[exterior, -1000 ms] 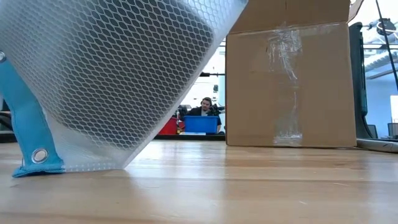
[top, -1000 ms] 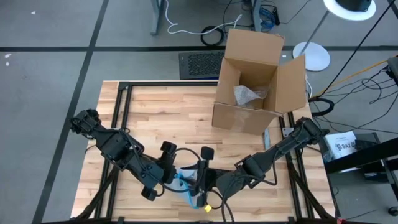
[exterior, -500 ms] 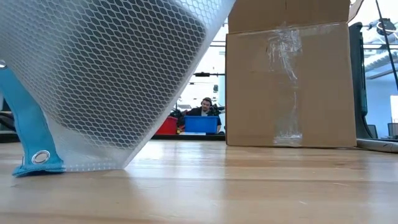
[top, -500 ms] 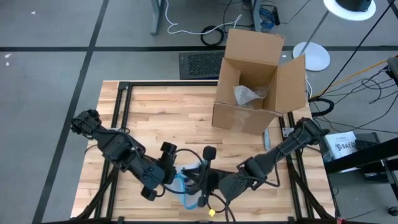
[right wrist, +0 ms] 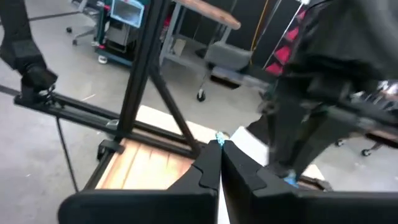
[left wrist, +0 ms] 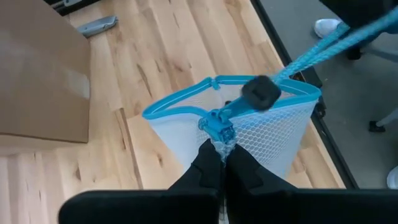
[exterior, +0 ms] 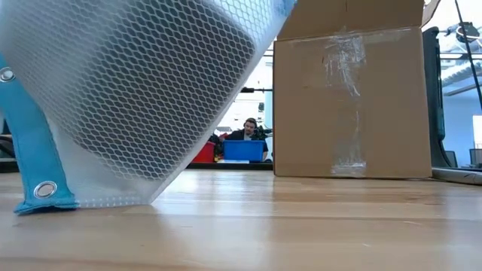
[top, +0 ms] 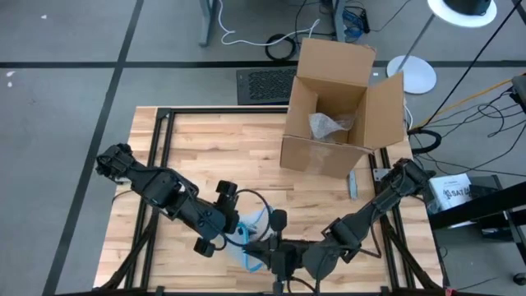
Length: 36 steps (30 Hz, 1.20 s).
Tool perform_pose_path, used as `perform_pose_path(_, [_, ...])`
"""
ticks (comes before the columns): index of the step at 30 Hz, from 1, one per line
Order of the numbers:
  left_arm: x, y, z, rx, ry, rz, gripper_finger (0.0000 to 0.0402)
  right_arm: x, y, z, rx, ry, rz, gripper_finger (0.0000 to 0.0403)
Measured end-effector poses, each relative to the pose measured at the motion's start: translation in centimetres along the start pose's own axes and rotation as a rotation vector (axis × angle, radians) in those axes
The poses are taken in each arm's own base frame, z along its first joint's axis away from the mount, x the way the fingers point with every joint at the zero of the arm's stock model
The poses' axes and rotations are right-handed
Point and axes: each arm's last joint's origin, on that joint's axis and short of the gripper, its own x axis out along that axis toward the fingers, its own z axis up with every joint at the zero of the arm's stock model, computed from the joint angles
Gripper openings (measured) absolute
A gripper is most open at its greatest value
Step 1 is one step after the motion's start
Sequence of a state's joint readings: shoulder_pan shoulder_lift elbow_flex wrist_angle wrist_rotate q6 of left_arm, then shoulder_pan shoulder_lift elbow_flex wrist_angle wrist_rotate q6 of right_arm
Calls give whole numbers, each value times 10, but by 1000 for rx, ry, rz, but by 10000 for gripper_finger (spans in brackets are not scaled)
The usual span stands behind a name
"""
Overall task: Unpack boxes
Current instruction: Close the transparent zip bag
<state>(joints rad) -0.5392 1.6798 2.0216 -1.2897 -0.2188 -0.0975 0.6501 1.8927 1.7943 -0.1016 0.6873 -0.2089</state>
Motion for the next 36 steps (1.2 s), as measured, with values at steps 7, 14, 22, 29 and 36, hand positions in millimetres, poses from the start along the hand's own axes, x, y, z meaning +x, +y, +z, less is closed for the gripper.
perform_pose_path(7, [-8, 3, 0, -9, -29, -1, 0, -2, 6, -16, 35, 128, 33, 0])
perform_pose_path(14, [-23, 5, -2, -15, -70, -17, 0, -9, 14, -23, 30, 199, -4, 0])
perform_pose_path(22, [-35, 7, -5, -21, -96, -42, 0, -15, 16, -32, 13, 275, -52, 0])
perform_pose_path(29, [-61, 10, -7, -31, -205, -58, 0, -18, 16, -41, 19, 349, -66, 0])
perform_pose_path(36, [-77, 13, -13, -35, -202, -32, 0, -28, 19, -51, 18, 438, -79, 0])
